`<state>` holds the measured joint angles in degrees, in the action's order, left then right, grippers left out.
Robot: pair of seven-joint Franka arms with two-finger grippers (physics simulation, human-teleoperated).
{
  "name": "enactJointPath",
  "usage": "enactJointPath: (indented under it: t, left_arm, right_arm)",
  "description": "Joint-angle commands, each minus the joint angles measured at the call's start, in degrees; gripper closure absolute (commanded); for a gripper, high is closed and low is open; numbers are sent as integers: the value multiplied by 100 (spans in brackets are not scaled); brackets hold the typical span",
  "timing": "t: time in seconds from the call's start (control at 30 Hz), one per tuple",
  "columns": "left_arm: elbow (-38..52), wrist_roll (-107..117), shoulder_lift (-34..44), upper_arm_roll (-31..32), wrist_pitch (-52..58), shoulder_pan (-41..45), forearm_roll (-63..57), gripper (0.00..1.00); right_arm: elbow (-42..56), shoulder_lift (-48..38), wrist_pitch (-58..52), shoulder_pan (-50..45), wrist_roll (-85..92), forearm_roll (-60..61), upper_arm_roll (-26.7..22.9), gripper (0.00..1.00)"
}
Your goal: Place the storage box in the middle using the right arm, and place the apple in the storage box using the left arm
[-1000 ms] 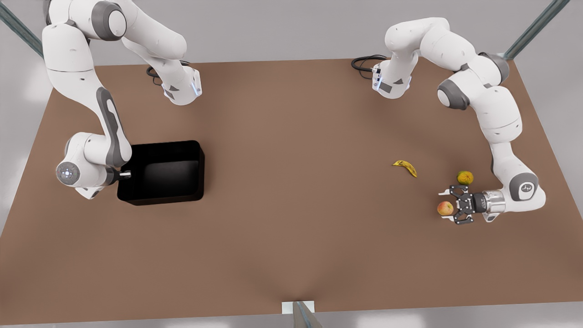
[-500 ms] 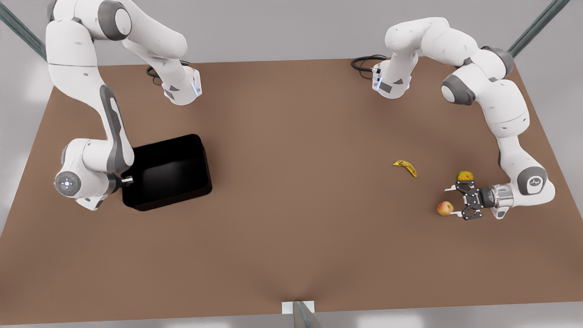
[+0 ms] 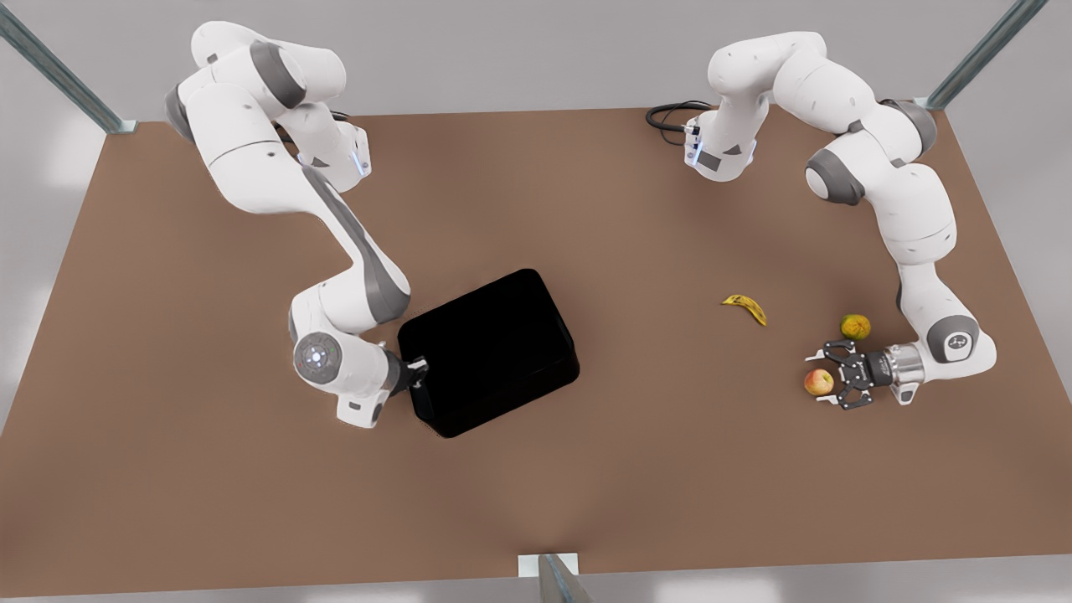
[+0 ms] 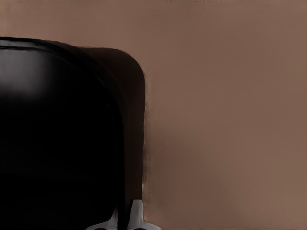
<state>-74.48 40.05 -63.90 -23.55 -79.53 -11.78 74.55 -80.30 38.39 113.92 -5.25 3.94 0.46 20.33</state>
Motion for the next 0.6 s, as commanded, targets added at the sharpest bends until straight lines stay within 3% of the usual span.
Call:
enactJointPath:
  t: [0.0,0.23,0.3,0.33,0.37,0.4,0.47,0.57]
  left_arm:
    - [4,2,0,61,-1,1,15,0]
    - [4,-6,-35,193,-221,1,-20,0]
    - [4,29,-35,193,-221,1,-20,27]
    - [13,46,-35,193,-221,1,-20,45]
    - [22,55,-26,185,-221,1,-20,55]
    - [30,55,-17,176,-212,1,-20,57]
    - [22,46,-17,158,-221,1,-20,63]
    - [22,55,-26,158,-229,1,-11,65]
  right_arm:
    - [15,28,7,-11,-51,-10,32,76]
    - [595,688,692,-398,-350,68,269,76]
    - [604,705,693,-398,-341,236,269,71]
    - [604,705,719,-398,-332,236,269,59]
    - [595,714,737,-398,-323,236,269,19]
    - [586,732,737,-398,-323,236,269,0]
    - [595,732,737,-398,-306,236,261,0]
    - [595,732,737,-398,-306,236,261,0]
